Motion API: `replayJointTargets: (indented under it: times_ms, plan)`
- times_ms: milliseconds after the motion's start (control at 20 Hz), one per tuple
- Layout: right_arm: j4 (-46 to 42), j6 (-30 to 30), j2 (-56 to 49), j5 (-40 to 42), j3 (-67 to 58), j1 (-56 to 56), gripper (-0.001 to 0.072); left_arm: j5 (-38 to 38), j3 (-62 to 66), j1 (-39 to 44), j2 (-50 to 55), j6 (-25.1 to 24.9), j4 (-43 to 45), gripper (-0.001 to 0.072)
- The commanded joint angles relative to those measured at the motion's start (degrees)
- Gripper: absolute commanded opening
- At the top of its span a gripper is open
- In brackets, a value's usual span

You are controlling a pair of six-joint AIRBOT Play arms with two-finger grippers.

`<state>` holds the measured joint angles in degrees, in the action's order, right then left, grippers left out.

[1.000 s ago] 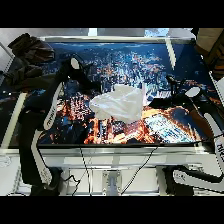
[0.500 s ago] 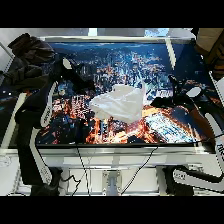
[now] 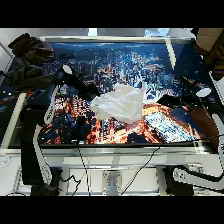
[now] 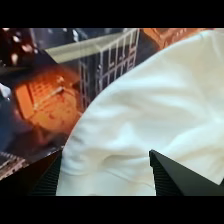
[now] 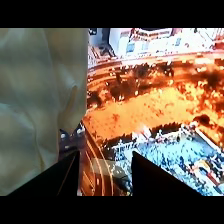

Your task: Fold the shirts.

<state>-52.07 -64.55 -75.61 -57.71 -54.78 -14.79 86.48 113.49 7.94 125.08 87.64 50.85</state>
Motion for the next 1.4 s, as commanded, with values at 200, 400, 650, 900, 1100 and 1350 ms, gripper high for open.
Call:
replayJointTargets:
  times_ms: [200,400,650,900,1100,1350]
  plan:
    - [0.13,0.02,-1.73,-0.09,-0.04,-0.7,0.0383,-1.57,-0.02,0.0,1.7,-1.66,-10.69,0.0013]
    - [7.54,2.43,-8.9,-5.77,-0.04,-0.7,0.0384,-7.93,0.02,-0.04,1.7,-4.07,-25.59,0.0013]
    - [24.37,9.31,-18.62,-9.44,-0.04,0.22,0.0384,-8.85,0.02,-0.02,1.7,-4.9,-30.12,0.0012]
    - [26.6,10.58,-19.82,-7.34,-0.04,2.84,0.0384,-9.09,0.02,-0.02,1.7,-4.9,-30.14,0.0013]
    - [29.16,11.93,-21.68,-7.3,-0.04,5.66,0.0383,-8.92,0.02,-0.02,1.7,-4.74,-30.29,0.0013]
    - [36.15,17.42,-21.88,-7.54,-0.07,6.27,0.0039,-10.25,0.37,-0.02,1.31,-5.99,-32.26,0.0012]
